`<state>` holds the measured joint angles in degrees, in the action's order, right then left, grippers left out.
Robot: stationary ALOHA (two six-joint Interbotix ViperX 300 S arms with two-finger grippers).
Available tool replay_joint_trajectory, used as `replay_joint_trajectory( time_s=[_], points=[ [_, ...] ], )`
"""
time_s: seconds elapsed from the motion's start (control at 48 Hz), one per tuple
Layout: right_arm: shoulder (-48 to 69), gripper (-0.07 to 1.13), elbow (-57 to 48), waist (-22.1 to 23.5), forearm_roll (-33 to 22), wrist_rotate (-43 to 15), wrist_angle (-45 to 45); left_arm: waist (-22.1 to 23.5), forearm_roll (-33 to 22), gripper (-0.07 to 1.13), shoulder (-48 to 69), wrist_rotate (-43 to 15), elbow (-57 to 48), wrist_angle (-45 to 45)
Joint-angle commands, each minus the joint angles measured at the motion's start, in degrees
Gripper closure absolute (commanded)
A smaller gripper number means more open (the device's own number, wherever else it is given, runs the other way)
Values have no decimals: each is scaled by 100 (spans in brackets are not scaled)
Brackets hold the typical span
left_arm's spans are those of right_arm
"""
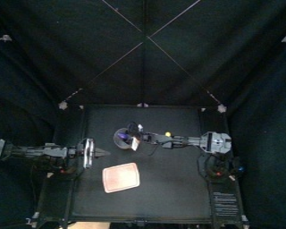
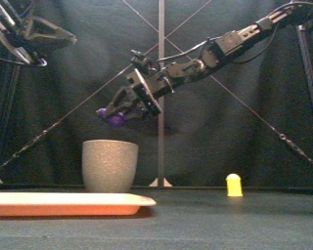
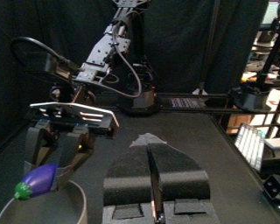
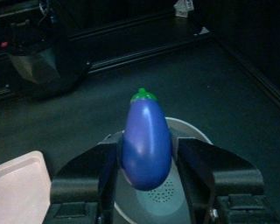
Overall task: Pick the eggplant then place it in the grey bowl
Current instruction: Drop eggplant in the grey bowl and return to neutral
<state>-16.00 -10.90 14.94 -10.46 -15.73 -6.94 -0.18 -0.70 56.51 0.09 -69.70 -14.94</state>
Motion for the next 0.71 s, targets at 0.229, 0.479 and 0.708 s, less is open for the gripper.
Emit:
replay_joint_trajectory(
  time_s=[0.229,0.479,0.708],
  points=[
    [325,10,97,18,35,-35,18,-9,0,109,-18,-9,53,-18],
    [1310,10,-281,53,-35,-9,9,-9,0,109,-18,0,44,-18],
    [3173,10,-1758,-35,-44,-18,-325,-9,0,109,-9,-9,44,18]
  ],
)
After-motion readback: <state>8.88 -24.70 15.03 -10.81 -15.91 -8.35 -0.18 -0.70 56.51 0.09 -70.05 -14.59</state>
